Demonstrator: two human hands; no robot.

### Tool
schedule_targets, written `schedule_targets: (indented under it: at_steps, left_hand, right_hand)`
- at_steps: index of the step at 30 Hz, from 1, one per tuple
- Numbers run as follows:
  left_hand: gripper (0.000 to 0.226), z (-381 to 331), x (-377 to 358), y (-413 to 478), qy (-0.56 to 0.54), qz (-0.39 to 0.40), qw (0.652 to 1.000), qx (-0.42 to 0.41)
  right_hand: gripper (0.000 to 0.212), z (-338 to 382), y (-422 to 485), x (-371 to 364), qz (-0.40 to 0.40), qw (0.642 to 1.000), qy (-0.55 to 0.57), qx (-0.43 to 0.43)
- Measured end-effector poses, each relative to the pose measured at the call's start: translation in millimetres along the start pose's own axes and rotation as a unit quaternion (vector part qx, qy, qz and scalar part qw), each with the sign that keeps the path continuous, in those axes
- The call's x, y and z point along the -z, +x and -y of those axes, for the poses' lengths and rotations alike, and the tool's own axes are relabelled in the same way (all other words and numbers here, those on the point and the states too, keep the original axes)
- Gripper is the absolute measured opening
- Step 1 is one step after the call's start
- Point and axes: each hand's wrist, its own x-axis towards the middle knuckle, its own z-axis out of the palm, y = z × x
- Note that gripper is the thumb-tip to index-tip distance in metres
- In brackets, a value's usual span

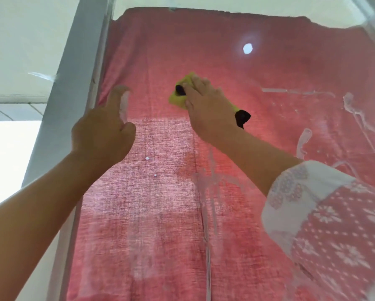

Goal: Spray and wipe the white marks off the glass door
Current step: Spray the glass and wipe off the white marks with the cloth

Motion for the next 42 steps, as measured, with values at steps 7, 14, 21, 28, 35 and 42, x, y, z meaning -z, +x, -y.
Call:
schedule_targets:
  at_steps: [7, 14, 21, 28, 35, 42]
  left_hand:
    - [0.06, 9, 8, 5, 0.005, -0.015, 1.0, 0.01]
    - [0.058, 20, 13, 5, 0.005, -0.004, 1.0, 0.008]
    - [0.059, 26, 22, 4, -0.008, -0.012, 1.0, 0.026]
    - [0.061, 30, 20, 2, -0.025, -0.022, 0.999, 0.025]
    - [0.057, 32, 18, 1, -0.035, -0.041, 0.998, 0.02]
    - [0.058, 34, 16, -5, -0.042, -0.053, 0.998, 0.014]
  right_hand:
    - [0.044, 20, -2, 0, 0.013, 0.983, 0.058, 0.172]
    - [0.043, 19, 25, 1, 0.021, 1.0, 0.005, 0.013]
    - [0.044, 51, 11, 0, 0.029, 0.974, 0.091, 0.207]
    - [0.042, 53, 43, -5, -0.003, 0.998, 0.026, 0.061]
    - [0.045, 89, 32, -10, 0.004, 0.978, 0.016, 0.207]
    - [0.043, 59, 15, -5, 0.033, 0.984, 0.102, 0.14]
